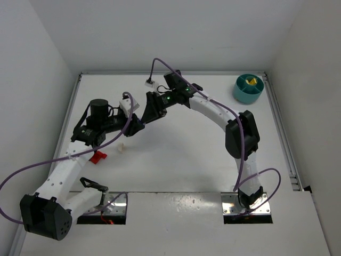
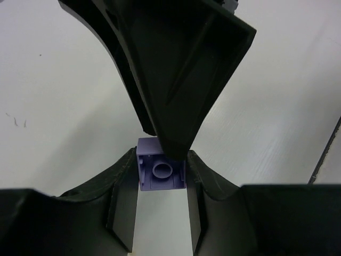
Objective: Sort the legos into containers by color
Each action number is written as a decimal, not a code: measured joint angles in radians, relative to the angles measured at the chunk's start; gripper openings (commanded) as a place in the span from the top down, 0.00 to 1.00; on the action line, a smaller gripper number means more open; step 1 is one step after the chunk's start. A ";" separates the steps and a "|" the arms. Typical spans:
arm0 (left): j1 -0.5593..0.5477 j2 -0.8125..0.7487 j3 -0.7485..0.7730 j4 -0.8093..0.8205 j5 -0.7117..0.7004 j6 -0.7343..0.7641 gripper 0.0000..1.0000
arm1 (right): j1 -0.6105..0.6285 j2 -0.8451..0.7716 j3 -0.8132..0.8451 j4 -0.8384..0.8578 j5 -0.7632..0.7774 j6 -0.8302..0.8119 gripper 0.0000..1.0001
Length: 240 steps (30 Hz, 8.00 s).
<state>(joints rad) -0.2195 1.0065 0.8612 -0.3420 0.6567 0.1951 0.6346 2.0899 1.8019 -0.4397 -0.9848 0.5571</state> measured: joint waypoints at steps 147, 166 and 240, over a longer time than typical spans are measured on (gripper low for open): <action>0.460 0.454 -0.121 -0.256 -0.573 0.473 0.70 | -0.813 -0.120 -0.146 -0.296 0.473 -0.693 0.53; 0.013 0.132 0.074 -0.264 -0.106 0.232 0.68 | -0.402 -0.037 -0.269 0.035 -0.169 -0.047 0.47; -0.001 0.042 0.056 -0.139 -0.266 -0.048 0.00 | -0.805 0.148 0.297 -0.278 0.507 -0.400 0.98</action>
<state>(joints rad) -0.2203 1.0481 0.9169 -0.4808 0.3908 0.1471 -0.1707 2.2383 2.0991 -0.7177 -0.4778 0.1574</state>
